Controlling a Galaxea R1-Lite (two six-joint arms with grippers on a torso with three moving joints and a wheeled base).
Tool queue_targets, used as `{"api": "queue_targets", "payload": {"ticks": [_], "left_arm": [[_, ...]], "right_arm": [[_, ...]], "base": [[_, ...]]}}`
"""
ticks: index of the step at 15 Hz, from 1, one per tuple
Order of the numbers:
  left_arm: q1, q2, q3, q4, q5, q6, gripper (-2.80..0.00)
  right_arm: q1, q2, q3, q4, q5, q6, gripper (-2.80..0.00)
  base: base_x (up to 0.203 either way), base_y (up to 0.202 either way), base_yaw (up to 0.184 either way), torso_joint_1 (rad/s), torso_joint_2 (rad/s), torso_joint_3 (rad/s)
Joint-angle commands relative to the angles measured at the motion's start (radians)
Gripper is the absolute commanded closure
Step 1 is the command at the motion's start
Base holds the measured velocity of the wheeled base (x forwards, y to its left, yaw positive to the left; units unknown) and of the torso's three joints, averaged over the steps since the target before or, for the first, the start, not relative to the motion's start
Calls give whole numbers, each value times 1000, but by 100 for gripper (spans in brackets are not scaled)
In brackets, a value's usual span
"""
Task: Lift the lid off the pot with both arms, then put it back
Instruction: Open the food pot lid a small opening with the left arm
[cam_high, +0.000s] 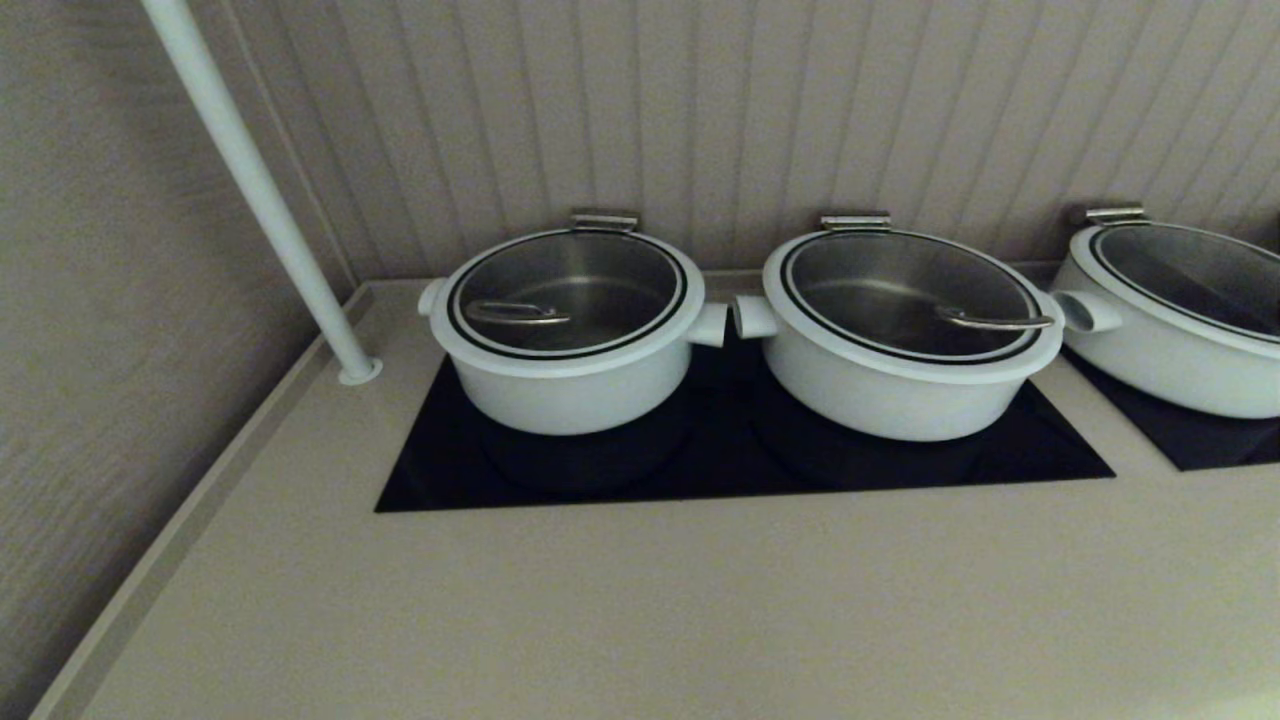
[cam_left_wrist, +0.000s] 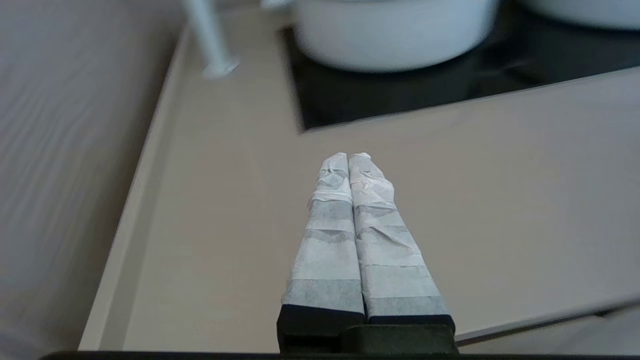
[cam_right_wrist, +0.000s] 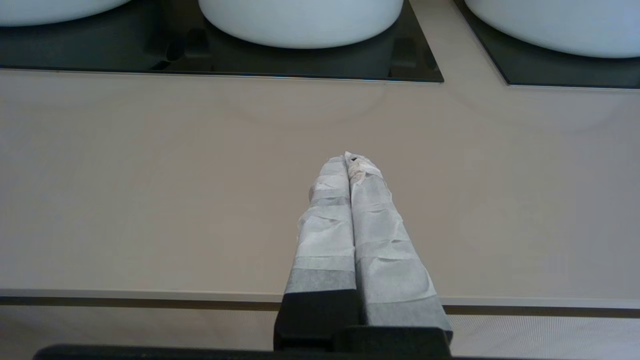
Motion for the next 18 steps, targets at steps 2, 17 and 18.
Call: {"api": "queue_targets", "payload": {"ticks": [2, 17, 18], "left_arm": [[0, 16, -67, 48, -82, 45, 0], [-1, 572, -488, 33, -220, 203, 0], [-3, 587, -485, 32, -220, 210, 0]], "right_arm": [[0, 0, 0, 0, 1, -1, 0], [0, 0, 0, 0, 3, -19, 0], [0, 0, 0, 0, 3, -15, 0]], "base": [[0, 0, 0, 0, 0, 0], [0, 0, 0, 0, 0, 0], [0, 0, 0, 0, 0, 0]]}}
